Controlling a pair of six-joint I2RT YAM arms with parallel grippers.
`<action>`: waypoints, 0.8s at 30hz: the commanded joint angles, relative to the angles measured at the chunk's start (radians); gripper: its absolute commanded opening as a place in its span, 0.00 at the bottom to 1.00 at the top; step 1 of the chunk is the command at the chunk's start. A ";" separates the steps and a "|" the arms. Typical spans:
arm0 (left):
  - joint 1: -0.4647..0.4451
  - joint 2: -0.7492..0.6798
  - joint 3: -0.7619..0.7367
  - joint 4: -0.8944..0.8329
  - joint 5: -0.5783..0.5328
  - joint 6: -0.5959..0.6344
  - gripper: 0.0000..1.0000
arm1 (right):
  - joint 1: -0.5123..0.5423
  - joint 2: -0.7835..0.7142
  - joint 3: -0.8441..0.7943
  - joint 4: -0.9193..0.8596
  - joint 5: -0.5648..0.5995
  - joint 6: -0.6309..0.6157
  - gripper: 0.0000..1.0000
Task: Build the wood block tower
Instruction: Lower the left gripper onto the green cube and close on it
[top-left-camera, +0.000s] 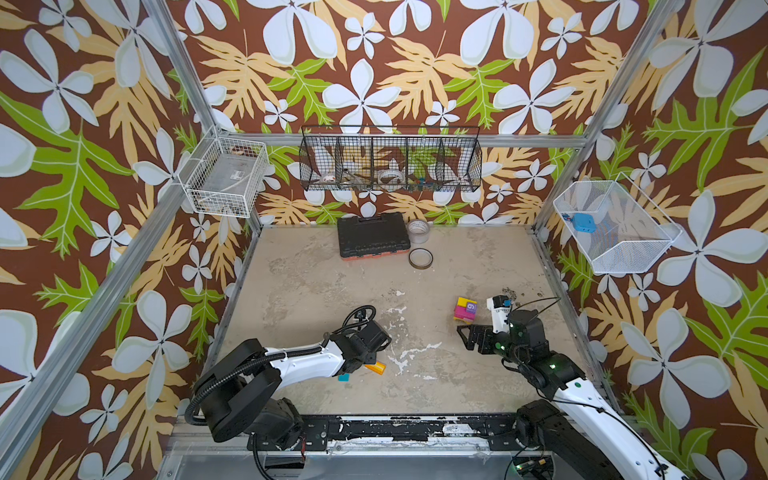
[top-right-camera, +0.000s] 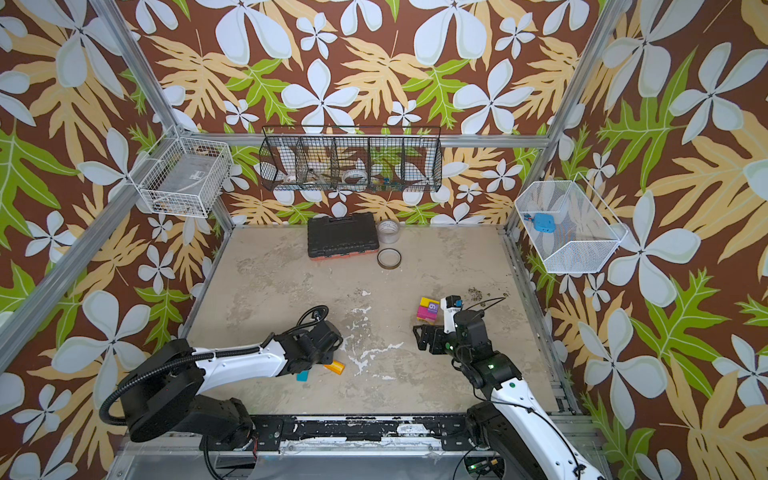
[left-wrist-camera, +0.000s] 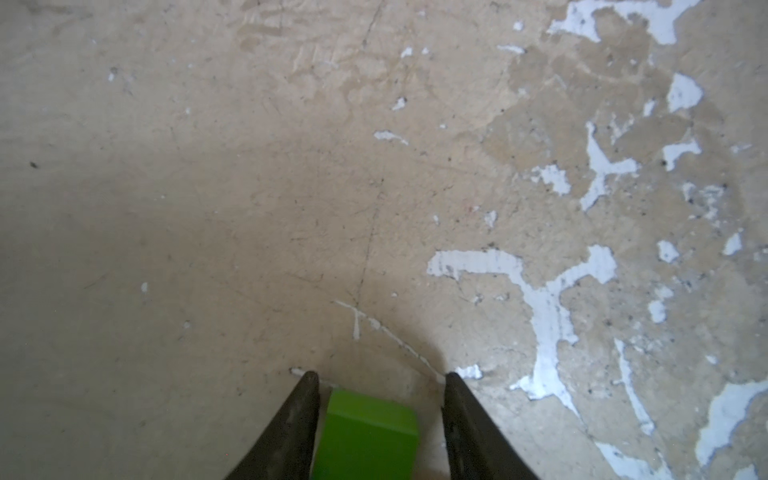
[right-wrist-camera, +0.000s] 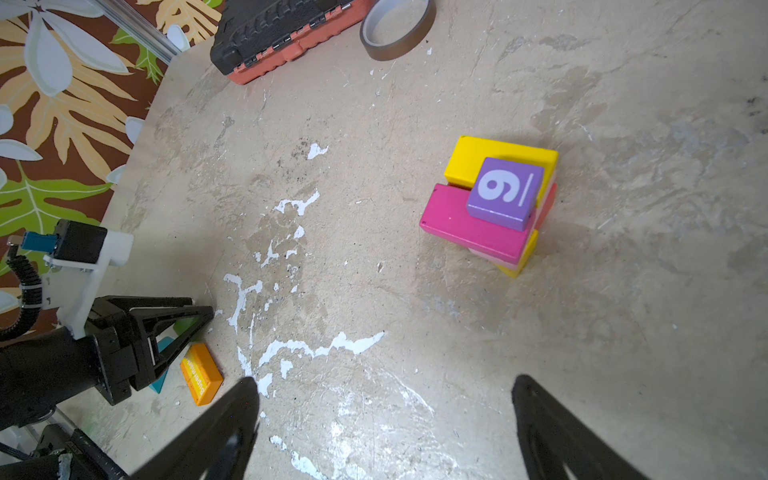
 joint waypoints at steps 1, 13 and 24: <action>-0.022 0.021 0.013 -0.064 0.023 -0.018 0.50 | 0.001 0.002 -0.001 0.011 0.005 -0.007 0.95; -0.076 0.020 0.021 -0.050 0.036 -0.006 0.46 | 0.002 0.005 -0.002 0.012 0.009 -0.007 0.95; -0.079 0.013 0.020 -0.048 0.042 -0.006 0.35 | 0.001 0.005 -0.003 0.012 0.007 -0.007 0.95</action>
